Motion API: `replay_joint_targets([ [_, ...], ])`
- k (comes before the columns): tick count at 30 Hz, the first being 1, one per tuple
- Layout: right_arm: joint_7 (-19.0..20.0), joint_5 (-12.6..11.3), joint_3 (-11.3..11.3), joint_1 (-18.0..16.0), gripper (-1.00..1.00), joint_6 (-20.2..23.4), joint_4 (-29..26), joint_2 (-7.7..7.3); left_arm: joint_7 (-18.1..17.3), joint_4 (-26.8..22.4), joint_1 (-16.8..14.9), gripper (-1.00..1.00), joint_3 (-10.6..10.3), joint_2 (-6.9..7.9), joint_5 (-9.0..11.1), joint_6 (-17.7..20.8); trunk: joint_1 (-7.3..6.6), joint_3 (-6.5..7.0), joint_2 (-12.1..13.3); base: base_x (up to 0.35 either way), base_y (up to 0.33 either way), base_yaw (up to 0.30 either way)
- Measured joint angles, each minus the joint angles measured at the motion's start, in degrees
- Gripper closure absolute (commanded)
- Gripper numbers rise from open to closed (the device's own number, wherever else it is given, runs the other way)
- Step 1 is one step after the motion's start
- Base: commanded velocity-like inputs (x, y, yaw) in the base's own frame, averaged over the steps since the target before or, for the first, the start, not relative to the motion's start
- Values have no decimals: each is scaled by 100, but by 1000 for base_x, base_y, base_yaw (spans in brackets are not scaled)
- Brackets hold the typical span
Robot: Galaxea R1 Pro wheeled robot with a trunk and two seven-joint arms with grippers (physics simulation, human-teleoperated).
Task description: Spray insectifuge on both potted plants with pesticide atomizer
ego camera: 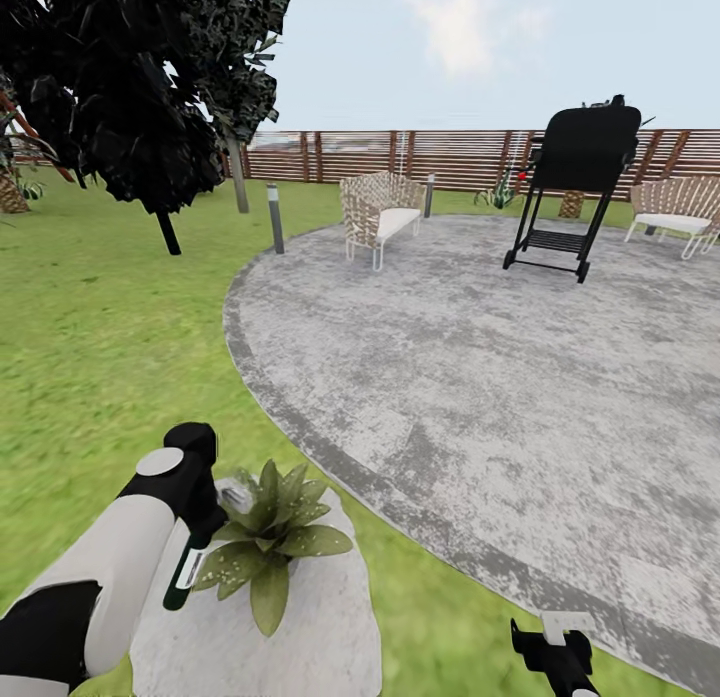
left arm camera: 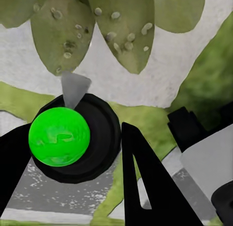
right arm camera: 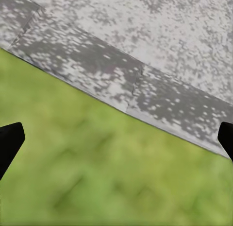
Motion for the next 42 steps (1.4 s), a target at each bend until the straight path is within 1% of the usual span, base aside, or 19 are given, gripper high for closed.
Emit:
replay_joint_targets([
  [2, 0, 0, 0, 0, -100, 0, 7, 0, 0, -35, 14, 100, 4, 136, -26, 31, 0, 0, 0, 0, 0, 1],
  [5, 2, 0, 0, 1, -100, 0, 8, 0, 0, -46, 16, 100, 15, 265, -32, 44, 0, 0, 0, 0, 0, 0],
  [8, 2, 0, 0, 0, -100, 0, 9, 0, 0, -20, 16, 100, 28, 548, -27, 44, 0, 0, 0, 0, 0, 0],
  [10, 6, 0, 0, 2, -100, 0, 9, 0, 0, -5, 23, 100, 39, 627, -6, 30, 0, 0, 0, 0, 0, 0],
  [11, 4, 0, 0, 1, -100, 0, 9, 0, 0, -2, 26, 100, 38, 637, -2, 31, 0, 0, 0, 0, 0, 5],
  [14, 1, 0, -1, 0, -100, 0, 4, 0, 0, -2, 103, 100, 33, 610, 6, 42, 0, -1, 0, 0, 0, 90],
  [16, 0, 0, 1, -1, -100, 0, 3, 2, 2, 3, 144, 100, 38, 563, 20, 48, 0, -5, 0, 0, 0, 215],
  [23, 0, -1, -1, 0, -100, 0, 1, 6, 1, 1, 166, 100, 45, 200, 34, 56, 0, -21, 0, 0, 0, 206],
  [26, 0, 0, 0, 2, -100, 0, 0, 1, 0, -3, 165, 100, 51, 146, 39, 68, 0, -23, 0, 11, -15, 27],
  [33, -2, 0, 0, 1, -100, -2, 3, -1, 1, -85, 161, 100, 99, 149, 41, 73, -1, -23, 0, 119, -178, 2],
  [36, 0, 0, 0, 1, -100, 0, 4, 0, 1, -97, 148, 100, 93, 150, 32, 82, 0, -23, 0, 26, -40, 0],
  [40, 0, 0, 0, 1, -100, 0, 6, 0, 0, -103, 35, 100, 68, 178, -6, 92, 0, -23, 0, 3, -5, 0],
  [42, 3, 0, 0, 3, -100, 0, 8, -2, 0, -99, -136, 100, 33, 197, -33, 85, 0, -23, 0, 0, 0, 0],
])
